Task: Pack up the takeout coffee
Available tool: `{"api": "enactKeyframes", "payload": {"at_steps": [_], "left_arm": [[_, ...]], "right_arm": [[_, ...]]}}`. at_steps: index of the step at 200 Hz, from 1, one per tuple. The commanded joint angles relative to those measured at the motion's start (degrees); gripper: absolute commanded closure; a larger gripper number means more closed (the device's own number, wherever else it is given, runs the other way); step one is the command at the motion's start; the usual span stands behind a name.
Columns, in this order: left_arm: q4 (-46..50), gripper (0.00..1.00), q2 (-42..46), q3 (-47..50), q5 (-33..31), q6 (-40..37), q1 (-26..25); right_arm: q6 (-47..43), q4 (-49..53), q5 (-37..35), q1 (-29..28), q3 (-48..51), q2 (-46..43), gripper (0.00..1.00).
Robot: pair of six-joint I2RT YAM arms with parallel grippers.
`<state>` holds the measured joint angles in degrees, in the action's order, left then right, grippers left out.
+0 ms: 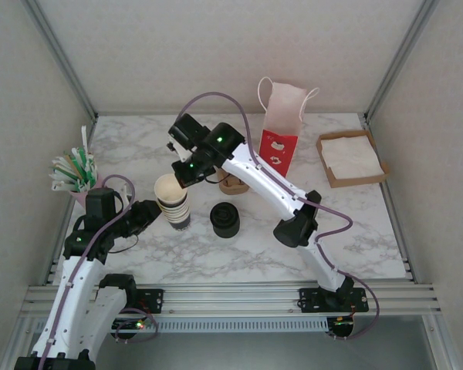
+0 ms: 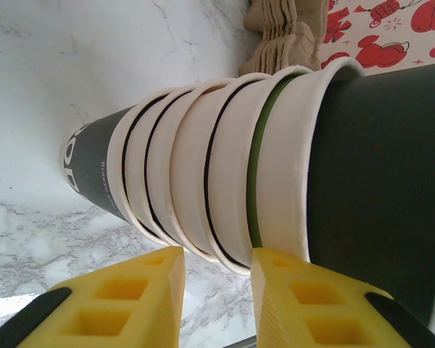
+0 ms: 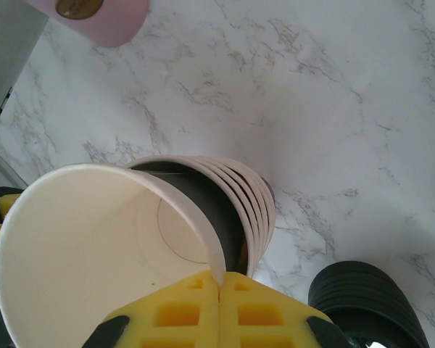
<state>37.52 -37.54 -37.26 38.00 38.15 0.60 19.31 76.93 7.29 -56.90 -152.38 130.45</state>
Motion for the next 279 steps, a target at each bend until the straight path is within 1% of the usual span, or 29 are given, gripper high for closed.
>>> {"api": "enactKeyframes", "payload": {"at_steps": [1,42,67,98,117,145,183,208,242,248,266,279], "left_arm": [[-0.26,0.70,0.94,0.34,1.02,-1.06,0.54],[0.78,0.67,1.55,-0.27,-0.09,-1.28,0.54],[1.28,0.66,1.69,-0.93,-0.68,-1.33,0.64],[3.44,0.59,2.25,-3.10,-3.95,-1.85,0.63],[4.82,0.51,2.71,-5.23,-5.82,-2.20,0.63],[6.80,0.35,3.10,-9.57,-8.12,-2.97,0.61],[9.09,0.19,1.60,-16.53,-11.94,-4.55,0.54],[8.23,0.13,-0.86,-19.52,-12.79,-5.28,0.54],[3.62,0.07,-5.50,-21.87,-12.11,-5.13,0.29],[2.55,0.05,-6.33,-21.97,-11.79,-5.04,0.26],[-0.93,0.01,-9.48,-22.16,-10.93,-4.38,-0.87],[-3.41,0.00,-11.82,-22.46,-11.68,-3.99,-2.72]], "right_arm": [[1.62,-1.64,-0.14,-0.54,-2.14,-3.83,1.00],[2.65,-3.00,-0.94,-0.54,-2.18,-7.76,1.00],[2.41,-3.01,-2.83,-0.53,-2.07,-10.65,1.00],[1.41,-2.43,-6.72,-0.57,-0.33,-15.00,1.00],[0.77,-2.48,-10.23,-0.43,3.32,-18.73,1.00],[0.07,-3.15,-15.76,0.20,11.58,-25.41,1.00],[0.82,-5.28,-20.17,3.17,26.27,-36.29,1.00],[1.95,-7.31,-20.34,7.38,37.69,-44.28,1.00],[3.48,-8.28,-20.04,13.82,52.59,-52.94,1.00],[3.67,-8.43,-19.86,16.21,54.86,-54.16,1.00],[4.17,-9.55,-18.50,19.98,61.93,-57.37,1.00],[4.11,-11.35,-17.18,22.72,66.85,-59.20,1.00]]}}
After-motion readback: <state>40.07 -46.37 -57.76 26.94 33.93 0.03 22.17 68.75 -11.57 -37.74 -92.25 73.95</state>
